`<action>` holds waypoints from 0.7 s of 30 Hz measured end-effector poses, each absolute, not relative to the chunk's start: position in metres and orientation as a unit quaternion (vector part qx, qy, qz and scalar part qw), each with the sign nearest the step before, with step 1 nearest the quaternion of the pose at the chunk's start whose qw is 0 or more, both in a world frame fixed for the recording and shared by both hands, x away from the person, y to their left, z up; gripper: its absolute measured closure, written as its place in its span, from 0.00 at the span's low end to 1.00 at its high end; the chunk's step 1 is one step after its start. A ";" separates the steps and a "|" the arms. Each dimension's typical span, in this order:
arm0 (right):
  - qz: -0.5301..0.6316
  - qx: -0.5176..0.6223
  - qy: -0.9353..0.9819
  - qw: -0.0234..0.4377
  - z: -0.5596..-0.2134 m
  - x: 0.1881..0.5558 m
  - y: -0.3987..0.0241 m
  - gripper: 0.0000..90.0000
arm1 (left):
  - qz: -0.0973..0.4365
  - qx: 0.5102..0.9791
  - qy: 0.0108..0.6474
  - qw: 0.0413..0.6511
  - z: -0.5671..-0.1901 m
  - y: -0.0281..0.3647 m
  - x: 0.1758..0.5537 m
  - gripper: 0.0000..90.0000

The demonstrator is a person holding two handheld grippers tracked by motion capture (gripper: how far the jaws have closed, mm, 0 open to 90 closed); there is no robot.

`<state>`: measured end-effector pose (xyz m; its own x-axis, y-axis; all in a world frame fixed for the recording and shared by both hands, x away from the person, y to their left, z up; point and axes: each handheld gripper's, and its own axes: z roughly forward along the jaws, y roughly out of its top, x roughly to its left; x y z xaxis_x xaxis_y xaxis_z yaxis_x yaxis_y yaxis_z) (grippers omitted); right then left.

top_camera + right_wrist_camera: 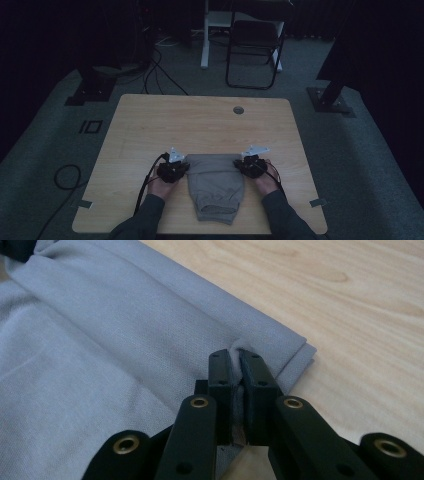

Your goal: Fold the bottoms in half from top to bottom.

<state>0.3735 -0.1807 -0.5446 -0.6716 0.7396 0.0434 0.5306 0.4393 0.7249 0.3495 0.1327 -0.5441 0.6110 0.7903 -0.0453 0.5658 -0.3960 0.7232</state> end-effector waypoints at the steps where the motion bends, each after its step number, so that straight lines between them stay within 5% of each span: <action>1: 0.369 0.381 0.836 0.143 -0.545 0.376 -0.180 0.95 | 0.157 0.819 0.415 0.362 -0.544 0.133 0.352 0.95; 21: 0.359 0.414 0.823 0.150 -0.543 0.436 -0.160 0.95 | 0.197 0.785 0.476 0.343 -0.544 0.134 0.412 0.95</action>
<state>0.4363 -0.1600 -0.5426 -0.6120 0.7893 0.0494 0.5737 0.4001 0.7147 0.4121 0.1336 -0.5443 0.4697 0.8827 -0.0166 0.6118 -0.3118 0.7270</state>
